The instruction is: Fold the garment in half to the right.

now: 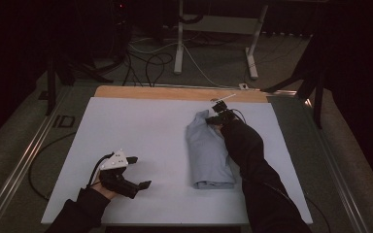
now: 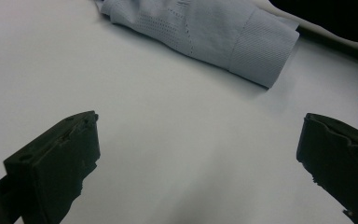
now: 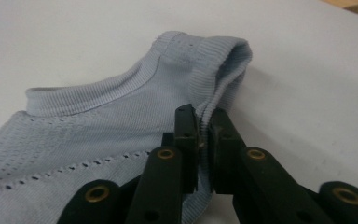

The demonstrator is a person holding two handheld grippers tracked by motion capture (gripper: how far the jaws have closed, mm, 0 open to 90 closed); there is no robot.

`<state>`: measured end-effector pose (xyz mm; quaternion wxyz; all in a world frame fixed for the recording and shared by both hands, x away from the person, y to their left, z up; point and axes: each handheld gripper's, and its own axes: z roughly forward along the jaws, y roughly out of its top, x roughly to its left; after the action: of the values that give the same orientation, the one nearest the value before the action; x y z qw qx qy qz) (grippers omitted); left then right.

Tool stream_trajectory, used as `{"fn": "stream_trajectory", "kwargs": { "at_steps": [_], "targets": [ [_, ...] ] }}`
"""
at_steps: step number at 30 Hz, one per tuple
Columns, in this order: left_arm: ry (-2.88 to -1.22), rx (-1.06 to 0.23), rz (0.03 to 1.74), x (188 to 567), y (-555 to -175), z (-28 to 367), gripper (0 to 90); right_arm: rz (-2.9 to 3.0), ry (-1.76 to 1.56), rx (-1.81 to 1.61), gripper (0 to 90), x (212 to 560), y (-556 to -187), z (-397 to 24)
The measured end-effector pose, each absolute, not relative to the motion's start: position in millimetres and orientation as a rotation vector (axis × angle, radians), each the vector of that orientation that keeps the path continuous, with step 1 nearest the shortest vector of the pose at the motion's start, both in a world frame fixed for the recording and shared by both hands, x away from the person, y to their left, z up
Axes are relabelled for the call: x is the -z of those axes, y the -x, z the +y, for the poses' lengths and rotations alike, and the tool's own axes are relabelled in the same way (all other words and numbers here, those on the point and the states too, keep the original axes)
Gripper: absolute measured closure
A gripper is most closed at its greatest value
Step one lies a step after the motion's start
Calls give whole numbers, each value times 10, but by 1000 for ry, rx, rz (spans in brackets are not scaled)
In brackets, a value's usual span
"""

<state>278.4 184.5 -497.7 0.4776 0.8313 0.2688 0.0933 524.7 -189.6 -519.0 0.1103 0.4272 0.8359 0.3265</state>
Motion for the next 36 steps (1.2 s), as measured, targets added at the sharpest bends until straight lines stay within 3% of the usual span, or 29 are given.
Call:
{"fn": "stream_trajectory", "kwargs": {
  "at_steps": [2,3,4,6,7,8,12,20,27,36],
  "targets": [
    [-2035,-233,646,4972,-2780,1842,3,2448,-1248,-954,779,5190,-5246,-1892],
    [-2029,-236,651,4962,-2781,1856,3,2426,-1253,-940,673,5192,-5247,-1901],
    [-2029,-236,651,4962,-2781,1856,3,2426,-1253,-940,673,5192,-5247,-1901],
    [-2024,-241,654,4949,-2779,1873,3,2415,-1280,-960,469,5169,-5255,-1947],
    [-2028,-244,653,4944,-2779,1879,3,2415,-1280,-960,469,5169,-5255,-1947],
    [-2030,-251,655,4934,-2783,1899,3,2416,-1254,-986,339,5136,-5249,-1962],
    [-2031,-260,663,4923,-2784,1931,3,2437,-1211,-1060,207,5008,-5204,-1980],
    [-2030,-261,661,4939,-2742,1964,3,2478,-1117,-1154,137,4782,-5013,-1916],
    [-2041,-271,654,4937,-2701,1996,3,2482,-1026,-1178,139,4668,-4760,-1908],
    [-2038,-286,677,4952,-2668,2093,3,2476,-910,-1258,141,4473,-4086,-1984]
  ]
}}
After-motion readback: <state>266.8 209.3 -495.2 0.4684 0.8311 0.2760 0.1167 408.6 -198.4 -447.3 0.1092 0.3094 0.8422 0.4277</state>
